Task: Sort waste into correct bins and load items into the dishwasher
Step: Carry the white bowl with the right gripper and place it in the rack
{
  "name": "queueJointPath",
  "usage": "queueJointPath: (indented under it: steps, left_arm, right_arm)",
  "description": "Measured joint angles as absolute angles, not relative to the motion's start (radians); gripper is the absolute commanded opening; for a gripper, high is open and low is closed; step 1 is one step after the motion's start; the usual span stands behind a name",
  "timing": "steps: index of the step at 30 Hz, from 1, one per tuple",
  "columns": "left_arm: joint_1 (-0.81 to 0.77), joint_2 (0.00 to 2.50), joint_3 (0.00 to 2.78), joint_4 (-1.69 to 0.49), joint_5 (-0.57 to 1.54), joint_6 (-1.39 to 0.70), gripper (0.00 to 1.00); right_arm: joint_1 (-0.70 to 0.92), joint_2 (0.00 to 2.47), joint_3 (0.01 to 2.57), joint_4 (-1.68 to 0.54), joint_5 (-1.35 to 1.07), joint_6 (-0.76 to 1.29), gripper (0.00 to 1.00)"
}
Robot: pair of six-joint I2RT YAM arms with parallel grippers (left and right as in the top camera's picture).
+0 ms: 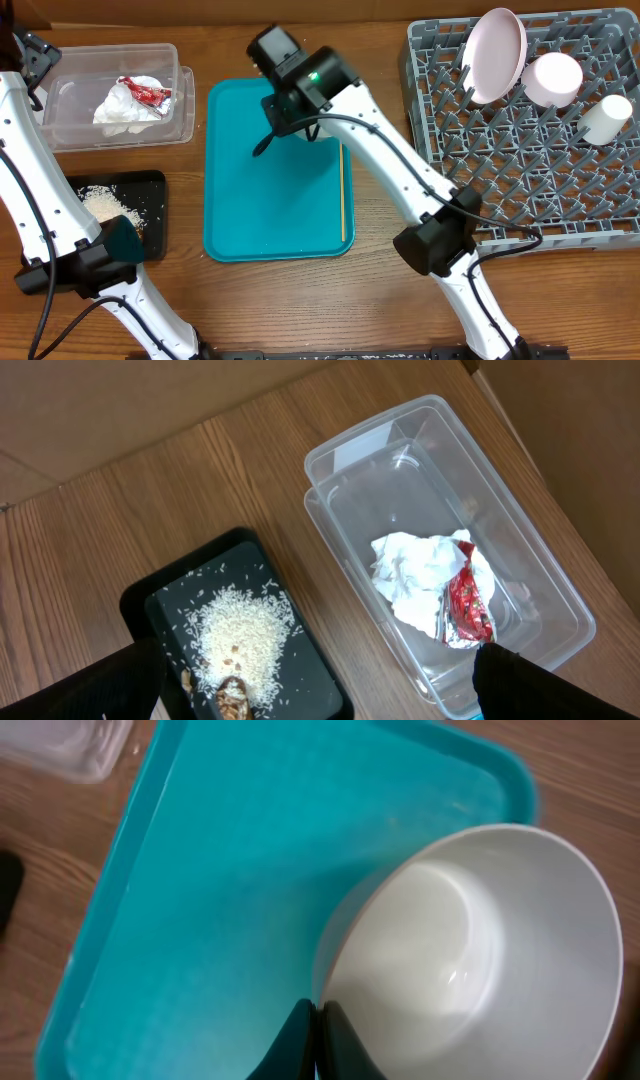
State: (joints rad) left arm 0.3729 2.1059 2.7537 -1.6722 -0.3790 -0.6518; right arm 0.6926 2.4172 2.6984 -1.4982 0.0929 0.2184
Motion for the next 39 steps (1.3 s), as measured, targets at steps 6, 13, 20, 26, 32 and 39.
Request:
queueJointPath:
  steps: [6,13,20,26,32,39]
  left_arm:
    - [0.373,2.106,2.754,-1.672,-0.379,-0.652,1.0]
    - [0.373,2.106,2.754,-1.672,-0.379,-0.652,1.0]
    - [0.373,2.106,2.754,-1.672,-0.379,-0.652,1.0]
    - [0.373,2.106,2.754,-1.672,-0.379,-0.652,1.0]
    - [0.373,2.106,2.754,-1.672,-0.379,-0.652,1.0]
    - [0.373,2.106,2.754,-1.672,-0.379,-0.652,1.0]
  right_arm:
    - [0.539,2.403,2.941,-1.667,0.083,0.323,0.04]
    - [0.062,2.31,3.028,-1.689,-0.199,0.351,0.04]
    - [-0.301,2.299,2.997,-1.694,-0.574,0.34,0.04]
    - [-0.456,2.299,2.907,-1.695,-0.791,0.317,0.04]
    - [-0.513,2.296,2.81,-1.695,-0.852,0.303,0.04]
    - [-0.555,2.294,2.593,-1.694,-0.872,0.292,0.04]
